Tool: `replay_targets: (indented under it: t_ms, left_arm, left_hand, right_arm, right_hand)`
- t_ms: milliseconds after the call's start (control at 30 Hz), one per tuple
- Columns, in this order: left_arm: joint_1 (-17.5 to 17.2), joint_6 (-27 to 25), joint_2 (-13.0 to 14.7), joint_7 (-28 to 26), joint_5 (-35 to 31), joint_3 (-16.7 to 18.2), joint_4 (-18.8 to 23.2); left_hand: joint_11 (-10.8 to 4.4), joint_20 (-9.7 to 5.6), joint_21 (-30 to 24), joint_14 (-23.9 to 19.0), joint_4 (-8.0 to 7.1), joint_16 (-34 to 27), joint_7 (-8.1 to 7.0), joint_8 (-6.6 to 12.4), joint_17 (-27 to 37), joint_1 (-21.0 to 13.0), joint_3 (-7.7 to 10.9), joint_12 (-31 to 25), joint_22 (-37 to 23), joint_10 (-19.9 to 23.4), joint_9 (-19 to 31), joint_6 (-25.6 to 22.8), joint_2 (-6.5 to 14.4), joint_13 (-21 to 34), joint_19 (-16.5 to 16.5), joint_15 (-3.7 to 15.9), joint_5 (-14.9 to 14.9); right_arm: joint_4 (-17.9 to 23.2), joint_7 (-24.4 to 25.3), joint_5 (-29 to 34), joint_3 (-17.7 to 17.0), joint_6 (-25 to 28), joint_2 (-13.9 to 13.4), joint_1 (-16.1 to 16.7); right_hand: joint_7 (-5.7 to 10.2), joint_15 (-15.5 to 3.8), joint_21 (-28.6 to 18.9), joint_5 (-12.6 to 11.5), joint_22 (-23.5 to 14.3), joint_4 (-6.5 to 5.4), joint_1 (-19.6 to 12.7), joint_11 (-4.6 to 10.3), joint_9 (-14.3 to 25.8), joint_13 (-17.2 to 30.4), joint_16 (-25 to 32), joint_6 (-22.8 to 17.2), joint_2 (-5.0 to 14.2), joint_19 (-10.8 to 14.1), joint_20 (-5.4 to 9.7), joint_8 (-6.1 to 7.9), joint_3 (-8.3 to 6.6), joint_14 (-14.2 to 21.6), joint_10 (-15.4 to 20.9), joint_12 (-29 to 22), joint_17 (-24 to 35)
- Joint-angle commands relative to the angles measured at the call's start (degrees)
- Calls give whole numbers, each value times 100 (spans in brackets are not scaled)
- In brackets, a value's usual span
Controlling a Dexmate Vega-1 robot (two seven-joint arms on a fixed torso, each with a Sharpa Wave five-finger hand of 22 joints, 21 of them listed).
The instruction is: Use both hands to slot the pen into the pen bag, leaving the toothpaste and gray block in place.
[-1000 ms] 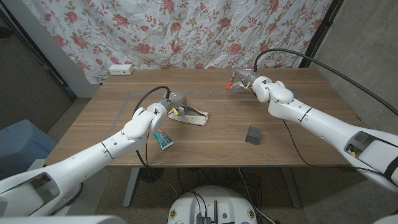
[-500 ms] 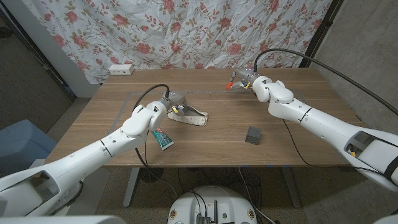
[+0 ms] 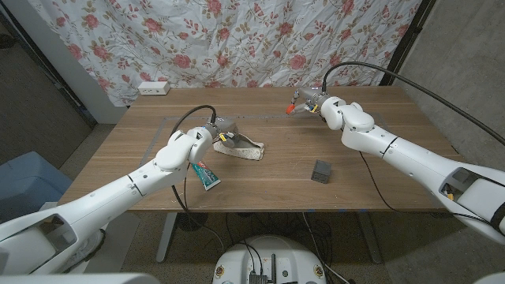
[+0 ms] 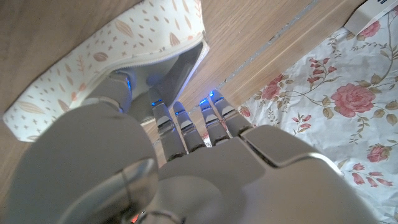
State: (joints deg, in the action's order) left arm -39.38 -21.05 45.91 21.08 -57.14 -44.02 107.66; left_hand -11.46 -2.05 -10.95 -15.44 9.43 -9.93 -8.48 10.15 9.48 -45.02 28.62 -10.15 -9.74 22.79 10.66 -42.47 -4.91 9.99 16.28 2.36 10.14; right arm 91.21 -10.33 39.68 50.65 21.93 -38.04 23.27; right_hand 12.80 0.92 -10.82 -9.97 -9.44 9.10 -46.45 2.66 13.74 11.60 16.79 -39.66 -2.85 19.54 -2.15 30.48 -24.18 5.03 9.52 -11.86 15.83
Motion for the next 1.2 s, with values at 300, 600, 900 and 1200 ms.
replay_targets:
  t_ms: [300, 600, 900, 1200]
  left_arm:
    - [165, 41, -55, 343, 108, -97, 11]
    - [205, 100, -55, 358, 171, -105, -26]
    - [230, 152, -15, 406, 193, -118, -24]
    - [302, 264, 15, 531, 238, -129, -30]
  left_hand:
    - [38, 22, 35, 105, -19, 10, 15, 2, 9, 100, -119, 6, -15, -146, 3, 190, -21, 10, -101, 557, 34]
    - [45, 41, 36, 144, -20, 8, 38, 3, 9, 120, -157, 4, -14, -207, 0, 275, -13, 10, -134, 543, 37]
    - [61, 57, 35, 182, -26, 4, 71, 4, 9, 151, -201, -3, -14, -260, -3, 364, -5, 10, -166, 522, 39]
    - [60, 69, 31, 250, -17, 3, 69, 6, 9, 161, -247, -4, -13, -351, -9, 512, 30, 10, -210, 517, 48]
  right_arm:
    - [298, 30, -117, -166, -19, -35, 161]
    - [483, -55, -200, -188, -12, 2, 192]
    - [691, -155, -211, -198, 32, -14, 245]
    - [740, -215, -208, -209, 38, -30, 246]
  right_hand:
    - [-15, 24, 11, -24, -18, -13, -14, -12, 25, 7, 6, 28, 68, -17, -21, -5, 36, 26, -5, 9, 26]
    - [-16, 36, 13, -25, -18, -10, -15, -17, 22, 8, -3, 31, 67, -28, -38, -7, 46, 11, -9, 11, 28]
    - [-16, 50, 14, -27, -18, -6, -20, -19, 21, 8, -6, 28, 69, -35, -43, -7, 52, 12, -7, 12, 29]
    - [-16, 54, 12, -29, -18, 0, -29, -19, 16, 7, -12, 31, 67, -38, -48, -11, 59, 6, -13, 15, 30]
